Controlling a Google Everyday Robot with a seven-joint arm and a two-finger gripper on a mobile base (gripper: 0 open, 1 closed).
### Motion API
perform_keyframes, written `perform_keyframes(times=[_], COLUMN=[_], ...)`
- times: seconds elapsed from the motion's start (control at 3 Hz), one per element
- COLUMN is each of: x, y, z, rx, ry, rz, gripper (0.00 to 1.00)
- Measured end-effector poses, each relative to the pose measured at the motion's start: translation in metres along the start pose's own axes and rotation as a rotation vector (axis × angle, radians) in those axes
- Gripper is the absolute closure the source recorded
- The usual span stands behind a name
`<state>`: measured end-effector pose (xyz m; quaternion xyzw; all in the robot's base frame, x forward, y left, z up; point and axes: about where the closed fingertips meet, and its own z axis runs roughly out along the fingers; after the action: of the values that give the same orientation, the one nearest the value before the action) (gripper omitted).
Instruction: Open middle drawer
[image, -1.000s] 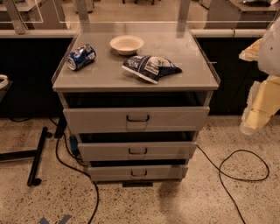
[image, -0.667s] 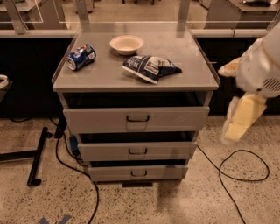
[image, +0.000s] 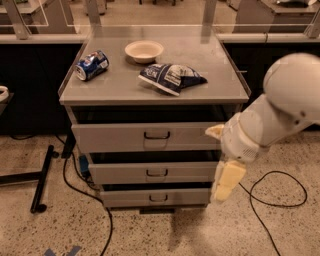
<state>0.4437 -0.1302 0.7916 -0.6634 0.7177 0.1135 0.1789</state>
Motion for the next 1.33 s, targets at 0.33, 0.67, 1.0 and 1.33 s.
perform_keyframes(times=[0.33, 0.67, 1.0, 1.33], x=[0.008, 0.018, 0.015, 0.015], y=[0.011, 0.015, 0.000, 0.001], z=[0.086, 0.159, 0.163, 0.162], rx=[-0.042, -0.047, 0.009, 0.005], ry=[-0.037, -0.071, -0.093, -0.091], rz=[0.015, 0.047, 0.053, 0.052], gripper=[0.00, 0.00, 0.00, 0.00])
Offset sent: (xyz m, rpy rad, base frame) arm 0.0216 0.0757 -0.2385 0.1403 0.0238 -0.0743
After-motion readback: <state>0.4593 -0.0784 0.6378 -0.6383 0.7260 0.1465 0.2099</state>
